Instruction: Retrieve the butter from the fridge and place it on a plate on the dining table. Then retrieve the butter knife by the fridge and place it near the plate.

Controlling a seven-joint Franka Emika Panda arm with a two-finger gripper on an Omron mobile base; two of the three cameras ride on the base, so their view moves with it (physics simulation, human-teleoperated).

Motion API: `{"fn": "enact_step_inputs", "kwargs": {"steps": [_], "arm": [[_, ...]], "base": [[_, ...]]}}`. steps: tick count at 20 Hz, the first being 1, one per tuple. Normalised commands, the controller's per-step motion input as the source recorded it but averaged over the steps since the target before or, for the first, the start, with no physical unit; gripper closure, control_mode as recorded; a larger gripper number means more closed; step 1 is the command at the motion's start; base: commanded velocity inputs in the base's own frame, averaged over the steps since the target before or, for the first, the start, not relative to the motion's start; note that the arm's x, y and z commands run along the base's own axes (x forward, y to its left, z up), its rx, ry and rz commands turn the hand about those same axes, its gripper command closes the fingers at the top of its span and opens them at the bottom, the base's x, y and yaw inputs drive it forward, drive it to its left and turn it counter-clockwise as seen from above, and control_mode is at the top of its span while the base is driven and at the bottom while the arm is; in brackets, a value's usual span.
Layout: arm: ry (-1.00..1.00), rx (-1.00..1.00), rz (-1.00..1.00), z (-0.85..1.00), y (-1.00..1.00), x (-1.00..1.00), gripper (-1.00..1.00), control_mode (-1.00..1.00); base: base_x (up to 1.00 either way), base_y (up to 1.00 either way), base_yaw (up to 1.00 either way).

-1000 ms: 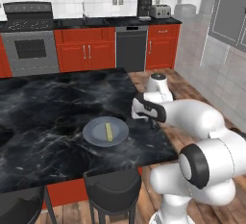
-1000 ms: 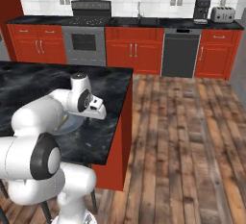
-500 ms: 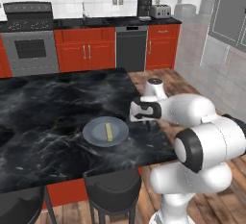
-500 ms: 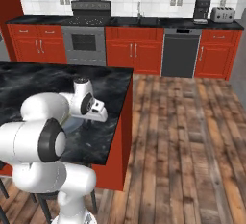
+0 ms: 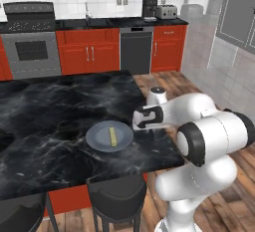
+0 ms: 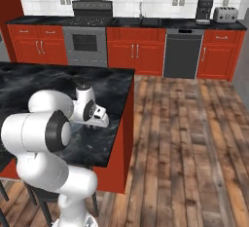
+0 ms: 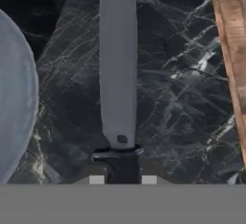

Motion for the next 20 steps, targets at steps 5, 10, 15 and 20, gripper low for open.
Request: {"fn": "enact_step_inputs", "kwargs": {"steps": [5, 10, 15, 20], "arm": [[0.00, 0.00, 0.00, -0.26, 0.04, 0.14, 1.00, -1.00], [0.00, 0.00, 0.00, -0.23, 0.04, 0.17, 1.00, -1.00], [0.00, 0.00, 0.00, -0.36, 0.00, 0.17, 1.00, -1.00], [0.00, 0.00, 0.00, -0.27, 0.00, 0.16, 1.00, -1.00]], "base": [[0.00, 0.00, 0.00], [0.00, 0.00, 0.00], [0.00, 0.00, 0.00], [0.00, 0.00, 0.00]]}}
